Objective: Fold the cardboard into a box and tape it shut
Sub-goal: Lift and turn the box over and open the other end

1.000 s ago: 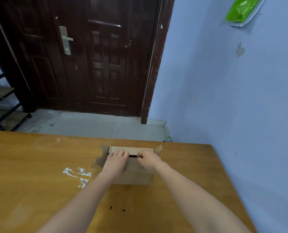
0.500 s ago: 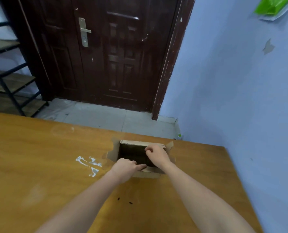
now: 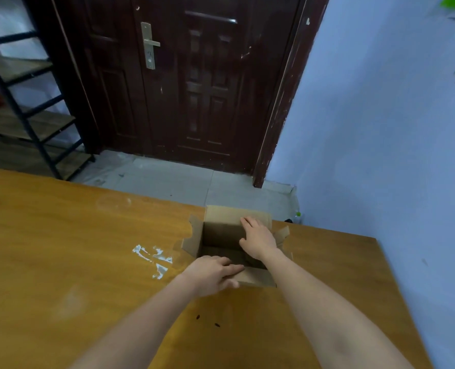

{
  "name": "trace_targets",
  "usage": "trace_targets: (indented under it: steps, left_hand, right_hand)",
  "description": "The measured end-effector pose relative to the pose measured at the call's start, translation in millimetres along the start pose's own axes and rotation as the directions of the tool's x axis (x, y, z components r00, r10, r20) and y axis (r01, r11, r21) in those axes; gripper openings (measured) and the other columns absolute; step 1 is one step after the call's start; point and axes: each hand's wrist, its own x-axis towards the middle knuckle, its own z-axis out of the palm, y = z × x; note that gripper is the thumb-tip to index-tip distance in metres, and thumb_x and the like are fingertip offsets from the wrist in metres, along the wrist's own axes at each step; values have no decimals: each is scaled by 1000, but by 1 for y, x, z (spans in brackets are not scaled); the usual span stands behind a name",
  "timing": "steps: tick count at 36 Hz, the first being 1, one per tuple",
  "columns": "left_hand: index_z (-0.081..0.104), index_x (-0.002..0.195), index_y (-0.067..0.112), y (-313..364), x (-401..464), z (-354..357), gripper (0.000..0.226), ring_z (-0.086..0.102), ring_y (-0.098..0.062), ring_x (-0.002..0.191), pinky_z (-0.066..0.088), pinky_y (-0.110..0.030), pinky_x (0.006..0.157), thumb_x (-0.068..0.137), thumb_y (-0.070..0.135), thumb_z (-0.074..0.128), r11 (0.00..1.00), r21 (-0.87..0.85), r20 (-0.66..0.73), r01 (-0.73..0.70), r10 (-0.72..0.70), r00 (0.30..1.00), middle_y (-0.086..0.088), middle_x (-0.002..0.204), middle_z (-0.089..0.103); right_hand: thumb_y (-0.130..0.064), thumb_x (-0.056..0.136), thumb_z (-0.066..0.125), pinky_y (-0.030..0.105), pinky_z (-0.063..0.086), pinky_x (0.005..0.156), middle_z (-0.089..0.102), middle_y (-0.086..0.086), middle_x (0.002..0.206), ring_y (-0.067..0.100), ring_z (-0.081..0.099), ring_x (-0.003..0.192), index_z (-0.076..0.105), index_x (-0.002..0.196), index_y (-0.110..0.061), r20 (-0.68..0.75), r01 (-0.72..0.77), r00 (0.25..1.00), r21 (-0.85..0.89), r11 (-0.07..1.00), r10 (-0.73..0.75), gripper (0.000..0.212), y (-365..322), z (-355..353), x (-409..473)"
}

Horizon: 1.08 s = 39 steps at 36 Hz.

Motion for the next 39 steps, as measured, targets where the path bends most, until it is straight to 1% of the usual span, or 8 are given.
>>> trace_targets:
  steps: [4,13,17,22,26,30,35,39]
  left_hand:
    - [28,145,37,-1,1,8,52,37,-22,132,30,-39,108,97,56,21,999,-28,-39,15,-16,999,0,145,41]
    - [22,147,27,8,12,19,61,48,-21,120,37,-35,100,94,37,51,992,-1,-86,128,-127,988,0,132,50]
    - [43,129,18,17,19,18,37,55,-20,105,44,-31,87,94,25,52,987,30,-108,161,-157,982,-3,121,55]
    - [49,118,14,23,27,11,27,58,-21,95,49,-30,80,92,15,54,982,63,-85,178,-173,981,-5,112,56]
    - [51,120,18,17,30,2,34,55,-21,99,48,-31,79,88,22,58,990,56,-31,126,-124,992,-3,112,55]
    - [47,130,22,3,28,-5,48,50,-21,112,44,-35,91,85,33,57,1000,3,52,16,-16,999,0,123,52]
    - [41,137,27,-7,20,-22,50,44,-13,126,40,-29,103,89,28,51,993,-121,-191,9,-33,981,6,139,47]
    - [45,136,18,-22,14,-42,45,41,-15,130,34,-32,107,91,19,48,964,-166,-495,206,-262,829,1,139,49]
  right_hand:
    - [-25,90,53,43,33,113,29,2,154,25,30,140,30,147,-19,23,-24,999,-3,1000,24,61,-3,0,8]
    - [-23,88,54,40,41,102,43,2,143,25,44,127,41,140,-20,42,-13,999,-68,998,15,53,0,0,11]
    - [-20,90,52,41,42,103,43,1,144,25,43,128,41,140,-21,85,-18,996,-50,999,23,52,3,-1,8]
    - [-25,89,55,41,44,101,43,3,143,26,45,126,40,141,-19,130,-24,991,-60,998,32,54,6,-8,6]
    - [-26,88,53,37,45,98,47,5,140,26,49,122,41,139,-19,151,-61,987,52,997,52,52,8,-19,6]
    - [-22,91,51,37,40,104,45,5,144,24,45,129,39,142,-18,76,-103,993,216,971,89,53,14,-32,3]
    - [-20,95,45,34,44,94,49,5,137,22,51,120,47,135,-13,-72,-162,980,255,953,186,41,36,-45,-7]
    - [-16,95,42,33,46,83,49,3,131,21,52,113,50,129,-12,-225,-229,927,295,928,300,35,60,-49,-21]
